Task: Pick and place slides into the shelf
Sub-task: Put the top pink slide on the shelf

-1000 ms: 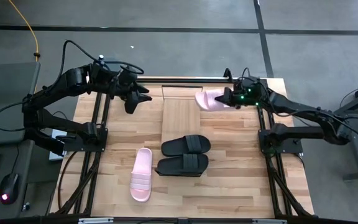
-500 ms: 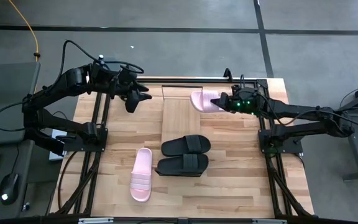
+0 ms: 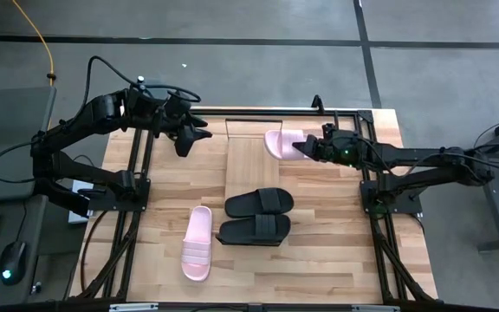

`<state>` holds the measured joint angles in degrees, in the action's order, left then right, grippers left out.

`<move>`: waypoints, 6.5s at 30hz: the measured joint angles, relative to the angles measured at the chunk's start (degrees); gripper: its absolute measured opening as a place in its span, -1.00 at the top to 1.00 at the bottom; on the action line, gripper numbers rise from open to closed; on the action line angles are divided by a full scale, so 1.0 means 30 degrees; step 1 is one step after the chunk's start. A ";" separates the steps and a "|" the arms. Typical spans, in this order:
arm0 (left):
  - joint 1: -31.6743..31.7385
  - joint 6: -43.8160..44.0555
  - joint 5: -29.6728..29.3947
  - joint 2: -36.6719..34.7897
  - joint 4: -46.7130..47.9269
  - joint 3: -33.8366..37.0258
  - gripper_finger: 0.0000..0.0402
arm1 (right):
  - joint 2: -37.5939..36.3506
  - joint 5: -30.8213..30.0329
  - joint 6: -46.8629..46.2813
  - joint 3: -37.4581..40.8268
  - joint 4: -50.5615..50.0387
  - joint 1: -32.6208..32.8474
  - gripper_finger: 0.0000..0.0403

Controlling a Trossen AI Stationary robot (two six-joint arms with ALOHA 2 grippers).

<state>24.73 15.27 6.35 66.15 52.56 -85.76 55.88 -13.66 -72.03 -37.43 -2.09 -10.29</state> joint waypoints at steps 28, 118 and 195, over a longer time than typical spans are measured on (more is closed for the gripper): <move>0.0000 0.0226 -0.0007 0.0000 -0.0066 0.0000 0.11 | 0.3975 -0.0354 -0.0604 -0.0927 0.4943 0.1743 1.00; -0.0007 0.0350 -0.0328 0.0000 -0.0015 0.0007 0.11 | 1.4098 0.2594 -0.3290 -0.5734 0.6294 0.3310 1.00; -0.0007 0.0350 -0.0503 0.0000 -0.0015 0.0007 0.11 | 1.0601 0.2195 0.2419 -0.5734 -0.4595 -0.0738 0.41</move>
<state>24.71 16.32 4.84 66.15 52.51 -85.73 87.68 -7.07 -64.78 -54.63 -15.88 -12.51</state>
